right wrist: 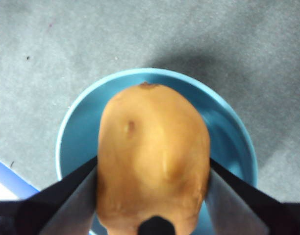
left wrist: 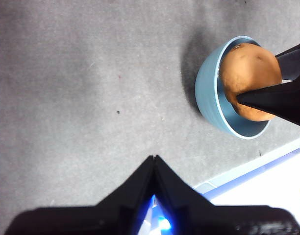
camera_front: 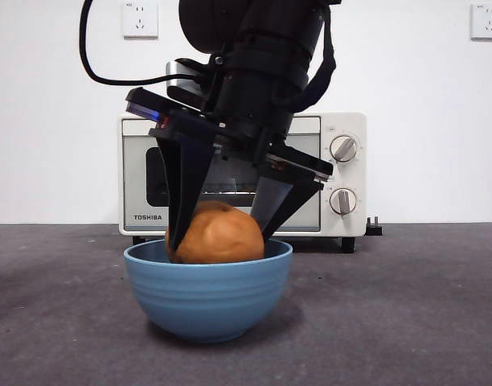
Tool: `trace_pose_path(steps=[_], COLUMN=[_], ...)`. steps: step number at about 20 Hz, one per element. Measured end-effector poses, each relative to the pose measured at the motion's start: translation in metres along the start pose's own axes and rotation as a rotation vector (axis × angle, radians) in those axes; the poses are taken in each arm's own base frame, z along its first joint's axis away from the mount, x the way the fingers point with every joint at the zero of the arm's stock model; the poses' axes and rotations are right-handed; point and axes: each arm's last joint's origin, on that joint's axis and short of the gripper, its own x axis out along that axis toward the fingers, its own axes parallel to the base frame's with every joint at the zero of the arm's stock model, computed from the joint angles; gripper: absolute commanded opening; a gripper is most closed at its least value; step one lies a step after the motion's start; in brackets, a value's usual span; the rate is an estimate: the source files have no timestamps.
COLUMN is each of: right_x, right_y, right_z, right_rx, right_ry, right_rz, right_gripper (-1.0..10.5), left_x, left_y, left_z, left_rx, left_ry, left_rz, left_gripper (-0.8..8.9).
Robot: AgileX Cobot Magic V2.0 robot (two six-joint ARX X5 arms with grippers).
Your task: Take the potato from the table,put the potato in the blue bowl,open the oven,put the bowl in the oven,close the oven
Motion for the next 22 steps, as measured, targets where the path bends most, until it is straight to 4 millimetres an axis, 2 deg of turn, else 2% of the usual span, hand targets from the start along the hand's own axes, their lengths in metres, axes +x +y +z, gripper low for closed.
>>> trace_pose_path(steps=[2, 6, 9, 11, 13, 14, 16, 19, 22], right_x=[0.0, 0.0, -0.016, -0.038, -0.071, -0.089, -0.125, -0.161, -0.184], right_y=[0.0, 0.001, 0.005, 0.012, 0.017, 0.019, 0.019, 0.0, -0.034], right_z=[0.0, 0.002, 0.005, 0.015, 0.019, 0.018, 0.008, -0.008, -0.017], right_rx=[-0.001, -0.004, 0.002, -0.006, -0.034, -0.052, -0.081, -0.057, 0.042], right_ry=[-0.005, -0.017, 0.019, -0.016, -0.088, -0.133, -0.22, -0.285, -0.294], right_rz=[0.001, 0.006, -0.004, 0.005, 0.0, -0.017, -0.068, -0.236, -0.299], right_gripper=[5.1, 5.1, 5.0, 5.0, 4.9, 3.7, -0.2, 0.0, 0.0], left_x=[0.0, 0.0, -0.002, -0.01, -0.02, -0.025, -0.036, -0.048, -0.042], left_y=[0.0, 0.0, -0.002, -0.008, -0.017, -0.022, -0.032, -0.047, -0.057], left_z=[0.0, 0.002, 0.005, 0.015, 0.031, 0.04, 0.063, 0.106, 0.144], left_rx=[0.001, 0.011, 0.025, 0.053, 0.079, 0.091, 0.12, 0.179, 0.207], left_ry=[0.0, -0.016, -0.037, -0.081, -0.12, -0.139, -0.184, -0.269, -0.267], left_rz=[0.0, -0.002, -0.005, -0.011, -0.017, -0.019, -0.026, -0.04, -0.059], left_gripper=[-0.05, -0.05, -0.05, -0.05, -0.05, -0.05, -0.05, -0.05, -0.05])
